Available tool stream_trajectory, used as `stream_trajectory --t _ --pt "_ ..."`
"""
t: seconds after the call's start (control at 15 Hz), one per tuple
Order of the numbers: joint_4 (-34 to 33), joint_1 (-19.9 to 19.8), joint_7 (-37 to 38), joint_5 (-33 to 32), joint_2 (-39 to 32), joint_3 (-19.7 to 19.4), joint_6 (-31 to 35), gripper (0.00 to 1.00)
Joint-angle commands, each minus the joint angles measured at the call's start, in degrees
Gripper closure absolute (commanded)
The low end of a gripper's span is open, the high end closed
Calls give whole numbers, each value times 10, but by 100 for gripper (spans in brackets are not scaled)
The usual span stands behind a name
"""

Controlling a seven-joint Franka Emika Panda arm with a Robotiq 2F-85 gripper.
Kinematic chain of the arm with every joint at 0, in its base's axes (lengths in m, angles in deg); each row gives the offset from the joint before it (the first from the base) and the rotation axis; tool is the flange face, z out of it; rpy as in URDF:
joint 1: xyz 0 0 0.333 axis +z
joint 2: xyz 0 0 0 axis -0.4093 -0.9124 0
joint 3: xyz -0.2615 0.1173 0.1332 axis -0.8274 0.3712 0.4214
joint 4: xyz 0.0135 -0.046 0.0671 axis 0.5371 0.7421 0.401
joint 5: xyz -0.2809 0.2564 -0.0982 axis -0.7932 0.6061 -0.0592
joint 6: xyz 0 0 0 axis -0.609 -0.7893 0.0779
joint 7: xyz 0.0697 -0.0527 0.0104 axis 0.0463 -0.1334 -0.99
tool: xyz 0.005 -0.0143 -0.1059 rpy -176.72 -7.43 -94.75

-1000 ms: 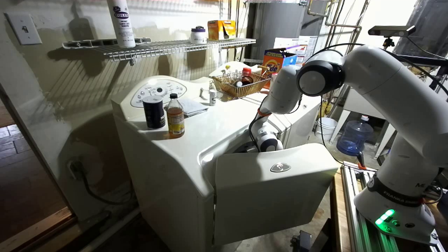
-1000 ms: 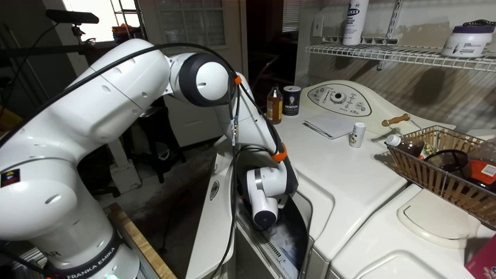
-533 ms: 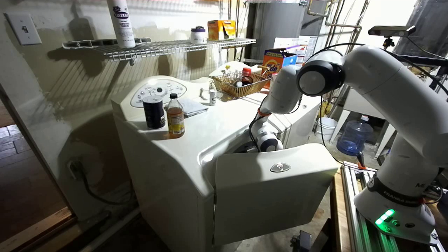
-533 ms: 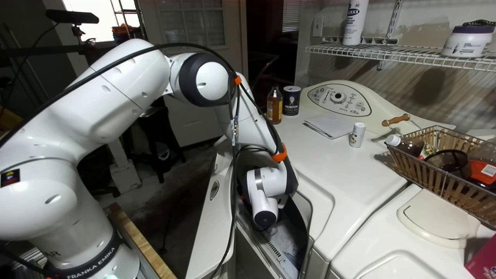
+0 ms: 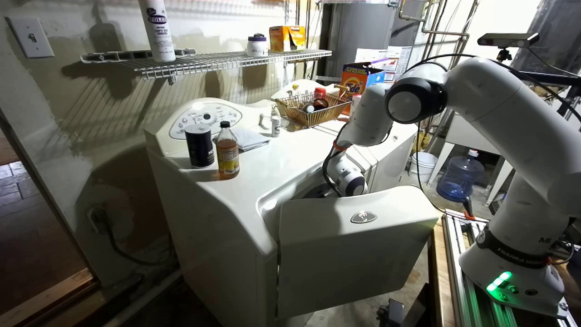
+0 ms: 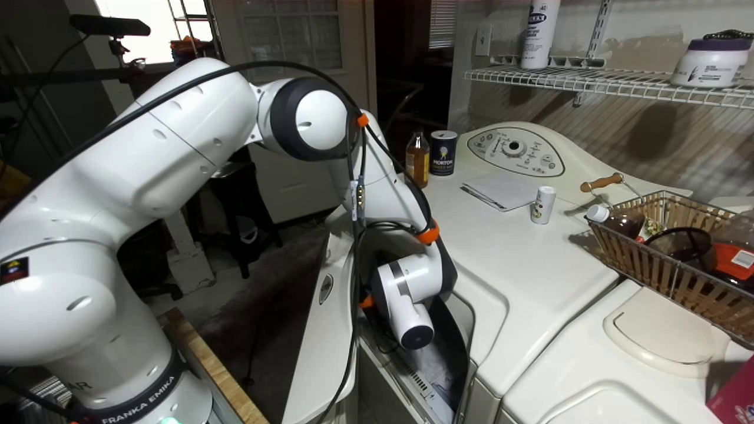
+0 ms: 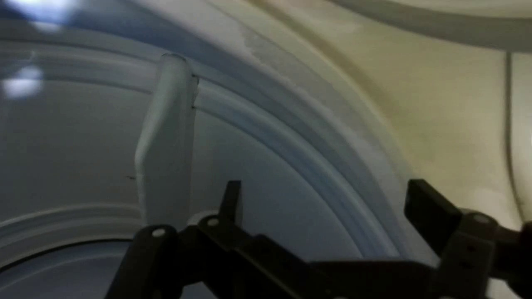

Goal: Pick up the towel and put it in the washing machine

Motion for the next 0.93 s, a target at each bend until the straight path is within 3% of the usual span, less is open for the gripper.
stream_trajectory --t 0.0,0.47,0.87 --pt "-36 -12 36 -90 -35 -9 -61 0" --pt "-22 -15 140 -212 -16 -24 -69 0" --pt "-10 -14 166 -316 3 -39 -55 0"
